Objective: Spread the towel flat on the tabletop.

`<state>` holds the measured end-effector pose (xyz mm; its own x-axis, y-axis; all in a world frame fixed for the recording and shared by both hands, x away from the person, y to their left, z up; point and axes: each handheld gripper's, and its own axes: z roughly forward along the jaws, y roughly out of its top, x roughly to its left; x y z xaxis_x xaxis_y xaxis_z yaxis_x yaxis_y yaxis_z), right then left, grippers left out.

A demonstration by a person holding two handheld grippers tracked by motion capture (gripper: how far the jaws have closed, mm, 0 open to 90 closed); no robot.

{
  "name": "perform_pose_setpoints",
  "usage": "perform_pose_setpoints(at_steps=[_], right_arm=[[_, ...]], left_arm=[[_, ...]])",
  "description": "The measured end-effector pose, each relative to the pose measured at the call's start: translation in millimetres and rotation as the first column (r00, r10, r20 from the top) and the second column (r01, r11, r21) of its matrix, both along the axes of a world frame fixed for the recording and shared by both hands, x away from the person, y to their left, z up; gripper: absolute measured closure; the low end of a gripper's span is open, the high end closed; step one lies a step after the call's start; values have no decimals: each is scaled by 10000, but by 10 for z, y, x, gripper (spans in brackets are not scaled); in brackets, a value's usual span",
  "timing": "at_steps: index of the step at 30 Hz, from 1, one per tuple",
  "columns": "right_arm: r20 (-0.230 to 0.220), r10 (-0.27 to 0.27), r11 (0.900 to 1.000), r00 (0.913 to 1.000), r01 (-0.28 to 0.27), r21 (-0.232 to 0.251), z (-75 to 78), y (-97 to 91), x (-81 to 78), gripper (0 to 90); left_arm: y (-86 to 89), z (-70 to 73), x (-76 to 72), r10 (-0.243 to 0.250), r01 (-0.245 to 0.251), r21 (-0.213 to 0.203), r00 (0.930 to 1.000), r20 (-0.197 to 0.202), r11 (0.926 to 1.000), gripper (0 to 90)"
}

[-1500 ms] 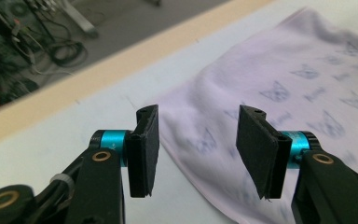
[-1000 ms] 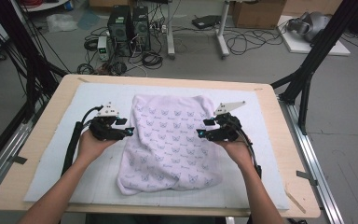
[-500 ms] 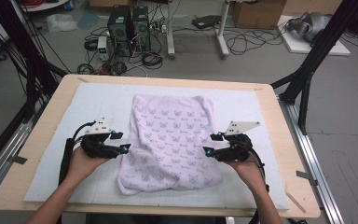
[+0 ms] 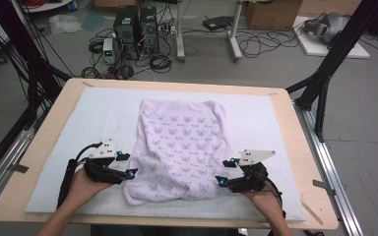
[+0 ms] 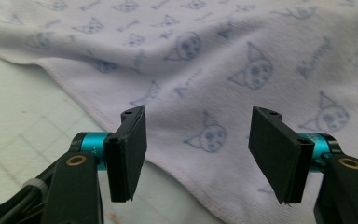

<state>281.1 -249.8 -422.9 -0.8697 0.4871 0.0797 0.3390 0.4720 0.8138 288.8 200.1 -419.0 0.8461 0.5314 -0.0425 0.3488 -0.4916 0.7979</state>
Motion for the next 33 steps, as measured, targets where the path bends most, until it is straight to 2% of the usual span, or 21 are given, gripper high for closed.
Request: perform_pose_setpoints(at_steps=[4, 8, 10, 16, 19, 22, 23, 25, 26, 27, 29, 31, 32, 33], right_arm=[[-47, 250, 9997, 9997, -250, 0, -32, 12, -92, 352], [-41, 463, 9989, 9989, -463, 25, -47, 35, -187, 352], [-8, 532, 9986, 9986, -532, -60, -54, 52, -217, 352], [-55, 729, 9973, 9973, -730, -71, -80, 111, -216, 364], [-99, 1052, 9943, 9944, -1053, -136, -103, 151, -218, 398], [-221, 1296, 9912, 9913, -1301, -234, -129, 182, -221, 427], [-244, 1349, 9903, 9906, -1356, -293, -140, 190, -218, 440], [-406, 1495, 9877, 9879, -1511, -392, -159, 208, -216, 499], [-383, 1534, 9864, 9874, -1554, -537, -168, 220, -217, 517], [-404, 1568, 9852, 9868, -1592, -642, -179, 234, -216, 543], [-420, 1591, 9831, 9864, -1622, -853, -194, 255, -214, 564], [-483, 1534, 9839, 9870, -1571, -854, -202, 262, -205, 617], [-423, 1459, 9842, 9884, -1493, -948, -197, 265, -212, 704], [-423, 1459, 9842, 9884, -1493, -948, -197, 265, -212, 704]], left_arm=[[-31, -25, -116, -669, 667, -274, 9977, -98, 9974, 407], [-54, -8, -212, -970, 971, -299, 9953, 66, 9948, 404], [-64, -19, -238, -1046, 1046, -330, 9945, 10, 9940, 401], [-134, -116, -264, -1458, 1460, 50, 9890, -263, 9893, 396], [-174, -159, -280, -1859, 1859, -39, 9818, -396, 9826, 366], [-219, -185, -284, -2087, 2099, 216, 9768, -482, 9775, 373], [-231, -197, -284, -2150, 2164, 269, 9755, -476, 9759, 401], [-259, -217, -290, -2446, 2473, 469, 9680, -555, 9678, 511], [-268, -219, -297, -2515, 2539, 416, 9663, -547, 9663, 542], [-275, -215, -300, -2673, 2699, 391, 9617, -607, 9621, 621], [-291, -216, -313, -2840, 2865, 366, 9569, -610, 9574, 723], [-289, -207, -324, -3024, 3044, 445, 9521, -461, 9515, 794], [-287, -205, -328, -3014, 3031, 397, 9526, -419, 9521, 823], [-278, -198, -322, -3074, 3090, 433, 9507, -410, 9501, 823]])
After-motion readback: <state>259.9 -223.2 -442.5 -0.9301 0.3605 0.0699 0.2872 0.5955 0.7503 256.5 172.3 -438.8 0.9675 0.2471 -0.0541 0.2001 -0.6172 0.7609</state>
